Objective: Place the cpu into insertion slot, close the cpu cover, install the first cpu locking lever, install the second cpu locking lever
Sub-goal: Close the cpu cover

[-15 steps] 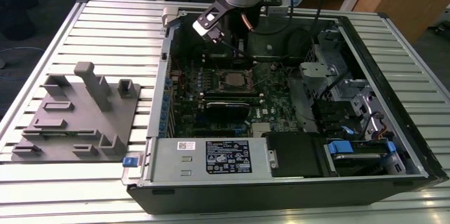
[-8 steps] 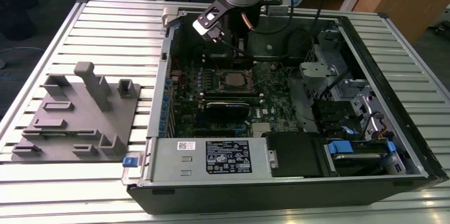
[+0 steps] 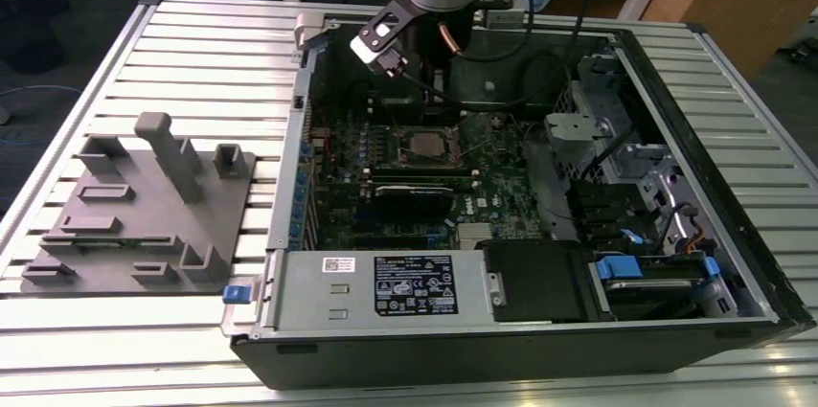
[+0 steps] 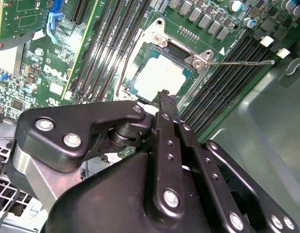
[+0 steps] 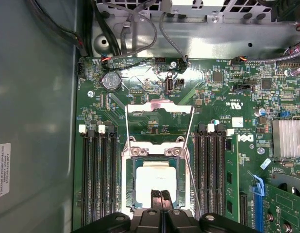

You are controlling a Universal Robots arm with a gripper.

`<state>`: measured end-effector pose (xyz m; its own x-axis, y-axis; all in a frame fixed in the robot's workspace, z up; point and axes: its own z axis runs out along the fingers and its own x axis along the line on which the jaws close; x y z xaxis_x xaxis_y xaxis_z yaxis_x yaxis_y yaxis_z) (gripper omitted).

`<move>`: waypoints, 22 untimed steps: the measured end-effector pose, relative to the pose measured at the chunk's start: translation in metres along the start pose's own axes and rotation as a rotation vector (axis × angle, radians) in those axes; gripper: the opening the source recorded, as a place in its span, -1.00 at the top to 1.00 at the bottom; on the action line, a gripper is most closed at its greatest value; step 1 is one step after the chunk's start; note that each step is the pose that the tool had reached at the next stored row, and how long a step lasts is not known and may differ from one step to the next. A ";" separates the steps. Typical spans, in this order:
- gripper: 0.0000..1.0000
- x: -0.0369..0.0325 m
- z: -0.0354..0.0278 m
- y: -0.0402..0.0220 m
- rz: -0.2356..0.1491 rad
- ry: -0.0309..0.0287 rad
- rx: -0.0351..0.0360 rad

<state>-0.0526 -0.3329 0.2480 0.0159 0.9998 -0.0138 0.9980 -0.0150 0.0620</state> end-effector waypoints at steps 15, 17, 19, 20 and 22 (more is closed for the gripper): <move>0.80 0.0000 -0.0012 0.0001 0.000 -0.0004 0.0303; 0.80 0.0000 -0.0021 0.0001 0.000 -0.0005 0.0303; 0.80 0.0000 -0.0022 0.0001 0.000 -0.0002 0.0301; 0.80 -0.0001 -0.0025 0.0001 0.000 -0.0005 0.0303; 0.80 -0.0001 -0.0029 0.0002 0.000 -0.0005 0.0303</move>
<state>-0.0526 -0.3330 0.2509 0.0155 0.9998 -0.0143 0.9994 -0.0150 0.0317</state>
